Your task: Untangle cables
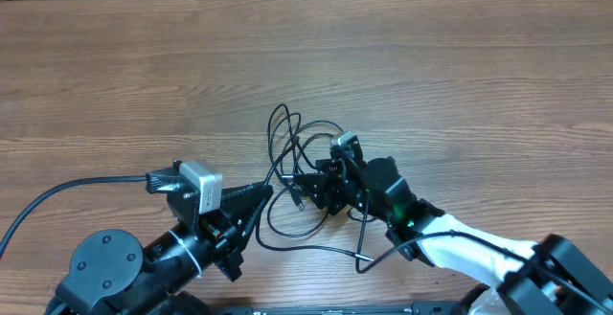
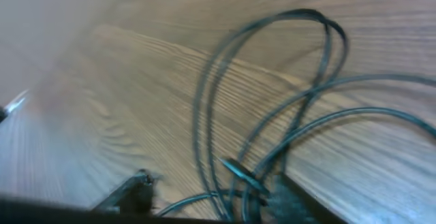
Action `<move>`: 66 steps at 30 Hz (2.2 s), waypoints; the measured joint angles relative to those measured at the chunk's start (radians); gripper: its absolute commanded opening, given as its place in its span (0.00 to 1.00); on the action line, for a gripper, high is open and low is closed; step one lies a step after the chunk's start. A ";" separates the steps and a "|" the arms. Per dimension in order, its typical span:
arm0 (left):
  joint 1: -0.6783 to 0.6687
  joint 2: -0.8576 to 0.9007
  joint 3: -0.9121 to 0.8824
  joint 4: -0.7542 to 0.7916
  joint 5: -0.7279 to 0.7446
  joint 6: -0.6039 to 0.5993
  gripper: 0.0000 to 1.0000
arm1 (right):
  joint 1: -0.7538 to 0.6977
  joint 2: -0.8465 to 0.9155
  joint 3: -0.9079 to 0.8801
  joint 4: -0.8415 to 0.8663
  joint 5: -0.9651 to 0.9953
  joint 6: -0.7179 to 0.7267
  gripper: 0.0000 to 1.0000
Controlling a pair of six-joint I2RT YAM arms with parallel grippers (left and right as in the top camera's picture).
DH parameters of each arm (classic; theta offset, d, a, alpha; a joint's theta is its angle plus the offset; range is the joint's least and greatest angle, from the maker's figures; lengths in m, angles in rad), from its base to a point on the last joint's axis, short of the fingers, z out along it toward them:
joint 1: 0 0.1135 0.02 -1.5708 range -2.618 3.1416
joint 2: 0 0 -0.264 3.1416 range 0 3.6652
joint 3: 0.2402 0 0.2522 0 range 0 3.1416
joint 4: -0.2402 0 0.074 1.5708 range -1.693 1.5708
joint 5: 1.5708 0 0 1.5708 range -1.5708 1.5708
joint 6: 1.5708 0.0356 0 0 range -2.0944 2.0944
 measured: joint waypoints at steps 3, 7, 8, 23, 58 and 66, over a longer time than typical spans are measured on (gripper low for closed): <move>0.000 0.000 0.001 -0.019 0.000 0.001 0.04 | 0.000 0.010 0.000 0.009 0.045 -0.027 0.13; 0.000 0.000 0.001 -0.097 -0.002 0.003 0.05 | -0.001 -0.018 0.000 0.018 0.095 -0.063 0.04; 0.000 0.000 0.002 -0.130 -0.008 0.003 0.04 | -0.001 -0.036 0.000 0.018 0.108 -0.069 0.04; 0.000 0.000 0.003 -0.367 -0.182 -0.011 0.05 | -0.001 -0.727 0.003 -0.138 0.235 -0.101 0.04; 0.000 0.018 -0.250 -0.080 -0.237 -0.636 0.04 | 0.063 -0.658 0.193 -0.764 -0.313 0.097 0.04; 0.000 0.074 -0.256 -0.086 -0.192 -0.646 0.05 | 0.208 -0.425 0.194 -0.578 -0.351 0.104 0.04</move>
